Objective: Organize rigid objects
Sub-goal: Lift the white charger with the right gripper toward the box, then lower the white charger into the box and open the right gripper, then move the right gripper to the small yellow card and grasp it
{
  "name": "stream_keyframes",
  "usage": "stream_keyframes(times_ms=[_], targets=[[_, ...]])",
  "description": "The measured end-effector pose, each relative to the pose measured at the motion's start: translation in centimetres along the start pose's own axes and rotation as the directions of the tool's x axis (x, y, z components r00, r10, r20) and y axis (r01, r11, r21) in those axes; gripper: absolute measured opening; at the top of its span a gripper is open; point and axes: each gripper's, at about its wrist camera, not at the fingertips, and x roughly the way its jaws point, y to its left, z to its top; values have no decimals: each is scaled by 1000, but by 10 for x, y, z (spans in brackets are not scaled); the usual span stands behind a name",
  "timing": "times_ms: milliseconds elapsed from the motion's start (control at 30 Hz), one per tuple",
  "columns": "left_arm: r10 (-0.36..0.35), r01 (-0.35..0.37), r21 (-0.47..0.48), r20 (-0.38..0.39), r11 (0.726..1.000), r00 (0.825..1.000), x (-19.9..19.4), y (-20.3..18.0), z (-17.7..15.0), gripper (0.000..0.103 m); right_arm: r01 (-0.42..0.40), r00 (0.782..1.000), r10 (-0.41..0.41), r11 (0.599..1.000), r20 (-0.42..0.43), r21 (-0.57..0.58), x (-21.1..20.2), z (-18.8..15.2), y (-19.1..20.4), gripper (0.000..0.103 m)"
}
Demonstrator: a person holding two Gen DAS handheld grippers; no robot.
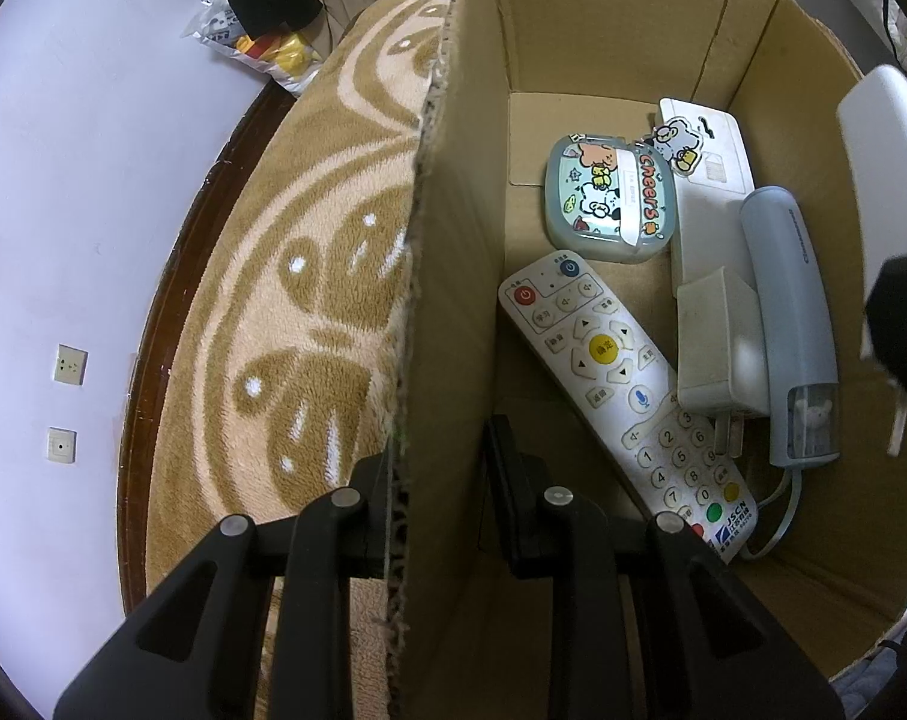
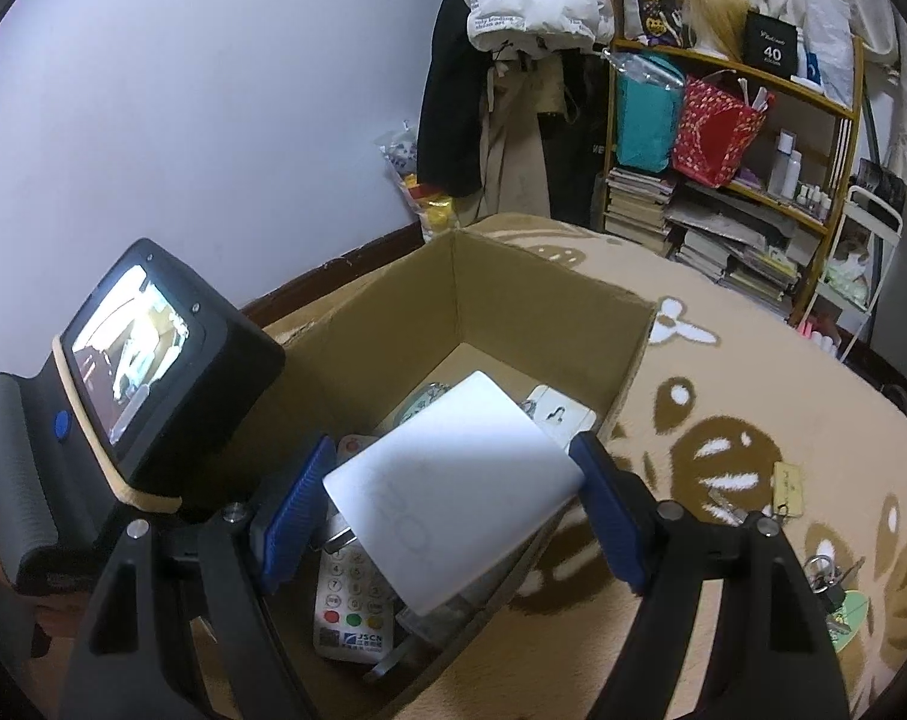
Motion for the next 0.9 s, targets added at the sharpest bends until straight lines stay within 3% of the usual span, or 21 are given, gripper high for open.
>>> stream_keyframes(times_ms=[100, 233, 467, 767, 900], targets=[[-1, 1, 0, -1, 1000, 1000, 1, 0, 0, 24, 1, 1000, -1, 1000, 16, 0, -1, 0, 1, 84], [1, -1, 0, -5, 1000, 1000, 3, 1, 0, 24, 77, 997, -77, 997, 26, 15, -8, 6, -7, 84], [9, -9, 8, -3, 1000, 1000, 5, 0, 1, 24, 160, 985, -167, 981, 50, 112, -18, 6, -50, 90], [13, -13, 12, -3, 1000, 1000, 4, -1, 2, 24, 295, 953, -301, 922, -12, 250, -7, -14, -127, 90], [13, -13, 12, -3, 1000, 1000, 4, -2, 2, 24, 319, 947, -317, 901, -56, 294, 3, -28, -148, 90]])
